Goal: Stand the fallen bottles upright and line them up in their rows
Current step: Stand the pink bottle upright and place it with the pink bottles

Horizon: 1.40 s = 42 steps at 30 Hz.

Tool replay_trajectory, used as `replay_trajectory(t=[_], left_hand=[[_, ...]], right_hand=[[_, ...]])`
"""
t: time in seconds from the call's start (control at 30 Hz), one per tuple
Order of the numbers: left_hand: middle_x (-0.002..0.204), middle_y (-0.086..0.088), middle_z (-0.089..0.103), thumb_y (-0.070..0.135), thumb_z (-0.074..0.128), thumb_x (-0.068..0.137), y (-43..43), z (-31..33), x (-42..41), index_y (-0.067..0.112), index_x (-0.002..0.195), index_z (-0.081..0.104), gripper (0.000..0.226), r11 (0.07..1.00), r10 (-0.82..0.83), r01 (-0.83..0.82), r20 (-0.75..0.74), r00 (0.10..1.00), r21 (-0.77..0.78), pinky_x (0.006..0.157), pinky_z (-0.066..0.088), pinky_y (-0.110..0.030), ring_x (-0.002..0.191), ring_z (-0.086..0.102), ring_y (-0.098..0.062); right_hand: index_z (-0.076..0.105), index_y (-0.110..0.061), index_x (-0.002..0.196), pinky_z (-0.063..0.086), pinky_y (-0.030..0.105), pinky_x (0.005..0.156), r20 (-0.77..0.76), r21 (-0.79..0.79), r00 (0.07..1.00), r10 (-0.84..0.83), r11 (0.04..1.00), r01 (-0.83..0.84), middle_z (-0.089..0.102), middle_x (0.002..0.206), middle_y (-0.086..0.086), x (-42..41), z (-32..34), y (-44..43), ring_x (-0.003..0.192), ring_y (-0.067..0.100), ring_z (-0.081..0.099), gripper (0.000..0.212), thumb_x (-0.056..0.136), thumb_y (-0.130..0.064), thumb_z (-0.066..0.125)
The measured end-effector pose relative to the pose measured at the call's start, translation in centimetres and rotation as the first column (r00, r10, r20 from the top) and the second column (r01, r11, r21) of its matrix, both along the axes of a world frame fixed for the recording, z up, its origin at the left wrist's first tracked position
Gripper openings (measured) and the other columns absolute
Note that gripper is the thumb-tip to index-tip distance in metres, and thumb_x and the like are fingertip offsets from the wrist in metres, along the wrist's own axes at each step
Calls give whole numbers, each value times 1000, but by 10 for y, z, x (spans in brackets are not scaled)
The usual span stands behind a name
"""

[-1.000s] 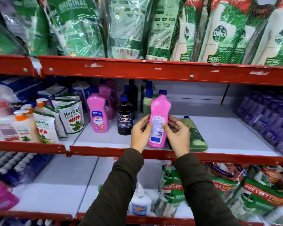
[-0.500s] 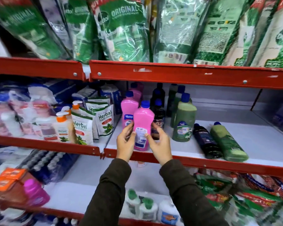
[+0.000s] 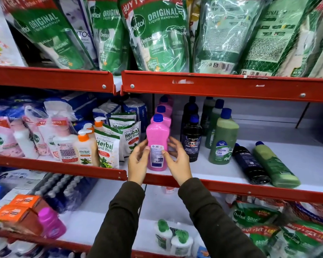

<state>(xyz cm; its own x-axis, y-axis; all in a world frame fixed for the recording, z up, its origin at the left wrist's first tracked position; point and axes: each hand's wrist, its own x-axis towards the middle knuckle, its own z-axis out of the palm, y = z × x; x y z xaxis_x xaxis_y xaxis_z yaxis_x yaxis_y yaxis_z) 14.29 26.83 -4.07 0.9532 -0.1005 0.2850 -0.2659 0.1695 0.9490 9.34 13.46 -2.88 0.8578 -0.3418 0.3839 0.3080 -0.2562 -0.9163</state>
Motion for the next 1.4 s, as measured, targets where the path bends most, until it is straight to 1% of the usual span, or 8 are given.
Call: replay_trajectory(t=[0.27,0.5,0.63,0.8,0.93,1.13,1.3,1.4], left_hand=[[109,10,68,26,48,103,1,8,12,36,104,62,18,1000,-2,1,-56,998,-16,81,55,-25,110,66,-21],[152,-7,38,27,51,101,8,3,12,26,125,54,24,988,-138,140,-32,990,66,121,29,-40,143,38,-22],[147,2,40,37,63,83,9,5,8,26,129,44,51,971,-226,227,-26,974,77,104,36,-21,132,44,-11],[122,5,55,29,44,104,1,2,3,26,120,43,16,992,-128,127,-46,991,-26,83,48,-14,123,54,-17],[120,10,60,39,29,107,2,4,-2,21,132,44,35,998,-65,64,-29,997,-23,69,52,-5,100,65,5],[129,-3,60,45,27,105,2,4,-6,27,129,50,38,998,-60,60,-33,998,20,78,53,-18,115,61,-11],[124,2,59,48,29,104,0,10,-13,35,121,49,29,998,-61,63,-49,997,27,84,54,-24,113,60,-8],[132,-2,53,42,35,105,-3,11,-20,27,126,48,30,993,80,-82,24,996,88,82,51,-12,110,57,-1]], right_hand=[[62,-17,109,56,16,91,12,66,996,-94,993,93,68,107,-6,0,1,5,102,-2,65,23,89,-11,71],[57,-19,138,56,19,88,-73,-77,997,-3,997,-3,58,124,4,-4,5,5,94,6,63,57,84,-13,75],[53,-23,136,48,7,88,-74,-117,995,70,990,-79,60,119,-19,-13,-1,8,105,-10,59,68,76,-20,83],[51,-18,115,55,24,93,-94,-26,993,66,997,-69,64,113,-10,-12,-3,8,102,1,64,41,84,-15,77],[57,-15,124,56,32,97,-71,-13,997,36,999,-37,63,122,-2,-13,-3,5,111,9,62,37,90,-11,69],[56,-15,137,50,3,79,-42,29,999,-23,999,24,60,123,-9,-11,-5,7,104,-6,59,43,95,-6,60],[51,-15,142,50,2,77,-50,39,998,-30,999,32,57,127,-6,-10,-6,11,105,1,59,47,97,-5,57],[47,-16,143,50,3,78,-33,67,998,-50,996,52,58,124,-6,-15,-7,7,107,0,59,49,96,-5,58]])
